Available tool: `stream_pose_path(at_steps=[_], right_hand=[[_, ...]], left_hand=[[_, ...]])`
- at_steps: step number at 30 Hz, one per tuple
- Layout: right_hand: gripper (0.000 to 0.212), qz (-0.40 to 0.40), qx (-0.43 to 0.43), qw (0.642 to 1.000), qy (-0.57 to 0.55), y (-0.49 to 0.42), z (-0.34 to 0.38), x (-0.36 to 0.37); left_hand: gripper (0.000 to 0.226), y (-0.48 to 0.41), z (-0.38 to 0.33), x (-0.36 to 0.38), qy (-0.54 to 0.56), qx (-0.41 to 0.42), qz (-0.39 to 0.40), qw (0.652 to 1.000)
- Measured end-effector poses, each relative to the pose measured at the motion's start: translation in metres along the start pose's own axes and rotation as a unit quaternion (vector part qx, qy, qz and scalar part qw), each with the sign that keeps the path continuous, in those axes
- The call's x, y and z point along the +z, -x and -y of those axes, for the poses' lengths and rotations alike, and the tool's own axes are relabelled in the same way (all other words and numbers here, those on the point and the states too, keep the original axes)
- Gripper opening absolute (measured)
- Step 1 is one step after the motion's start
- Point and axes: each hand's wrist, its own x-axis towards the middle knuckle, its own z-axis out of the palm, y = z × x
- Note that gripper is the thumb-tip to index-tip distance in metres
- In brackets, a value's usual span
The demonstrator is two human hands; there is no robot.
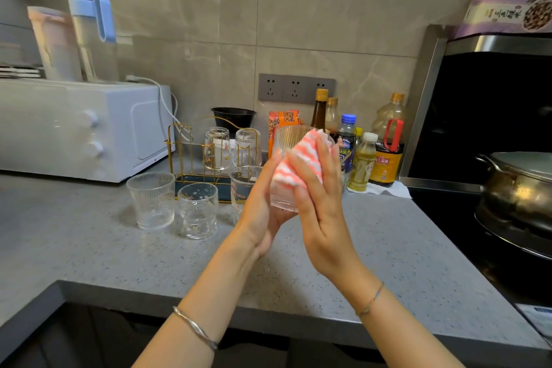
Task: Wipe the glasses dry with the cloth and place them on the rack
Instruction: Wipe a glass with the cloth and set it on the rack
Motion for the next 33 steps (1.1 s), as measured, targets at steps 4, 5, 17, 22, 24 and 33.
stream_pose_path(at_steps=[4, 5, 17, 22, 24, 33], right_hand=[[0.041, -0.031, 0.062, 0.997, -0.044, -0.025, -0.007, -0.013], [0.042, -0.037, 0.081, 0.994, -0.061, -0.03, -0.009, -0.016], [0.048, -0.004, 0.037, 0.995, -0.095, 0.021, 0.0, 0.012], [0.047, -0.017, 0.017, 0.997, -0.072, 0.022, 0.001, 0.009], [0.048, -0.012, 0.013, 0.998, -0.057, 0.022, 0.001, 0.008], [0.044, 0.018, -0.007, 1.0, 0.018, 0.017, -0.001, 0.005]], left_hand=[[0.05, 0.004, 0.007, 0.0, -0.015, -0.017, -0.034, 0.999], [0.055, 0.005, 0.009, 0.001, -0.011, -0.026, -0.036, 0.999], [0.066, 0.001, 0.003, -0.001, 0.097, -0.051, -0.026, 0.994], [0.067, 0.002, 0.004, -0.003, 0.025, -0.047, 0.005, 0.999], [0.063, 0.004, 0.001, -0.002, -0.022, -0.025, 0.001, 0.999], [0.056, 0.006, 0.007, -0.006, -0.019, 0.007, -0.024, 1.0]])
